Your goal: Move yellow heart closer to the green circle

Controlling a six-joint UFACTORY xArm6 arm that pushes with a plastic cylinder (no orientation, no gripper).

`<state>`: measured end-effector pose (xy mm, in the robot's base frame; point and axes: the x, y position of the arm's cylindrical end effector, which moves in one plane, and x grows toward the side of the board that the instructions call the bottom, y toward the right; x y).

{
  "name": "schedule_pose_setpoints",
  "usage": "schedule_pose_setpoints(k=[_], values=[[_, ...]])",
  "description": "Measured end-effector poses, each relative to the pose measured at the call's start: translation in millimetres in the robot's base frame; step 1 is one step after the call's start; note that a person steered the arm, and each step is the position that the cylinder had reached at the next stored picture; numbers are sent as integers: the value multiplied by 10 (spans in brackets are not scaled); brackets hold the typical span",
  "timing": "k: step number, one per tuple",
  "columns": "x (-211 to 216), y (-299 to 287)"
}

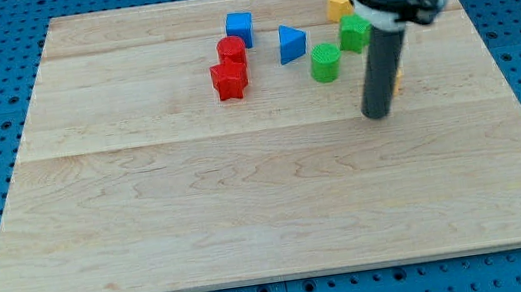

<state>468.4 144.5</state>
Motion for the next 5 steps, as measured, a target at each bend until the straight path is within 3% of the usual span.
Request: schedule_pose_setpoints(k=[1, 2, 5], values=[[-72, 876], [-288, 1054], [-570, 503]])
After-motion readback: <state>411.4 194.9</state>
